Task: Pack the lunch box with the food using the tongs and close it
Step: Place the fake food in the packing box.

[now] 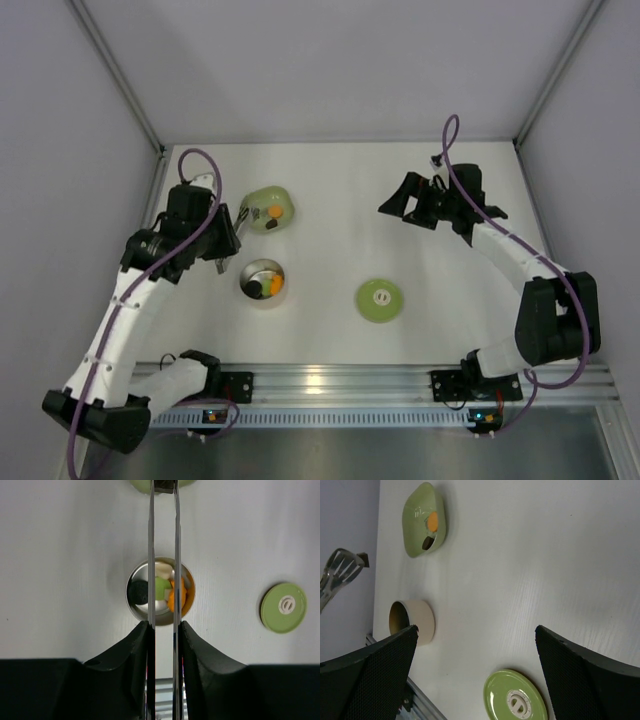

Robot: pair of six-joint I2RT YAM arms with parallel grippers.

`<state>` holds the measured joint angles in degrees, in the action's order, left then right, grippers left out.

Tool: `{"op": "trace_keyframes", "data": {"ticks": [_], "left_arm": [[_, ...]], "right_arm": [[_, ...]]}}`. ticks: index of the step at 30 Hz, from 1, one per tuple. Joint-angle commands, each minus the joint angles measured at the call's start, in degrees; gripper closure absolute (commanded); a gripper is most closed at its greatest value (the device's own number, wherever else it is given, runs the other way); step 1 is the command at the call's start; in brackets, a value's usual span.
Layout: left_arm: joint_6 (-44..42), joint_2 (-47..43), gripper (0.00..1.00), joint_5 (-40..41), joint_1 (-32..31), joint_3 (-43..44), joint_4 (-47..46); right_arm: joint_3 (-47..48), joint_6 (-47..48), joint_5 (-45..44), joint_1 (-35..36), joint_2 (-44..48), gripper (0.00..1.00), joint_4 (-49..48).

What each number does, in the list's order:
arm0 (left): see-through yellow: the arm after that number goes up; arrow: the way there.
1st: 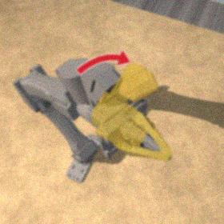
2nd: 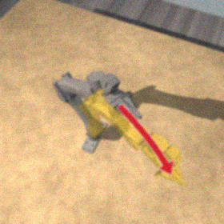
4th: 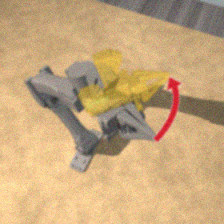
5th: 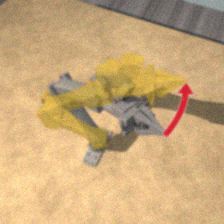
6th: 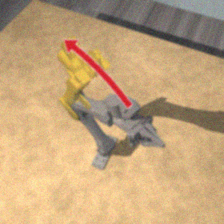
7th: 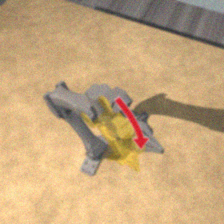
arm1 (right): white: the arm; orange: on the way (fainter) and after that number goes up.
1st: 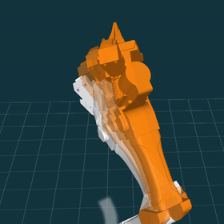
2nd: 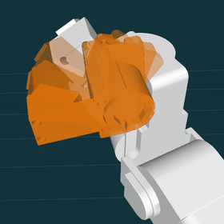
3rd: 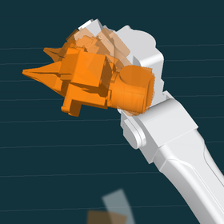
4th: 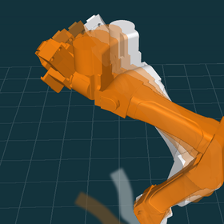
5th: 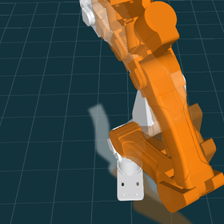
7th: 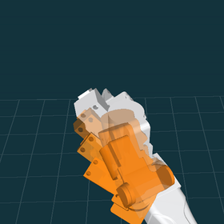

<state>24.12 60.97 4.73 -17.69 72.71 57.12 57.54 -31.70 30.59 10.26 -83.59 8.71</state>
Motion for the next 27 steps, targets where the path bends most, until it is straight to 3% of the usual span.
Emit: {"op": "trace_keyframes", "data": {"ticks": [1, 10, 17, 25, 27], "left_arm": [[1.19, -5.32, 0.73, -2.96, -0.06, -2.39, 5.01], [4.00, -16.40, 0.73, -10.35, -0.06, -6.96, 12.30], [5.24, -21.15, 0.73, -11.68, -0.06, -11.44, 15.29], [5.24, -22.82, 0.73, -11.41, -0.06, -12.41, 16.97], [5.06, -22.65, 0.68, -11.32, -0.06, -12.15, 17.14]], "right_arm": [[1.35, 0.24, -1.41, 0.02, 3.61, 0.00, -0.36], [1.26, 0.33, -3.51, 1.07, 4.93, 0.00, 1.84], [1.09, -0.11, -4.83, 2.22, 5.37, 0.01, 2.10], [0.91, -0.29, -5.54, 3.18, 5.02, 0.01, 1.84], [1.00, -0.29, -5.54, 3.19, 4.93, 0.00, 1.84]]}}
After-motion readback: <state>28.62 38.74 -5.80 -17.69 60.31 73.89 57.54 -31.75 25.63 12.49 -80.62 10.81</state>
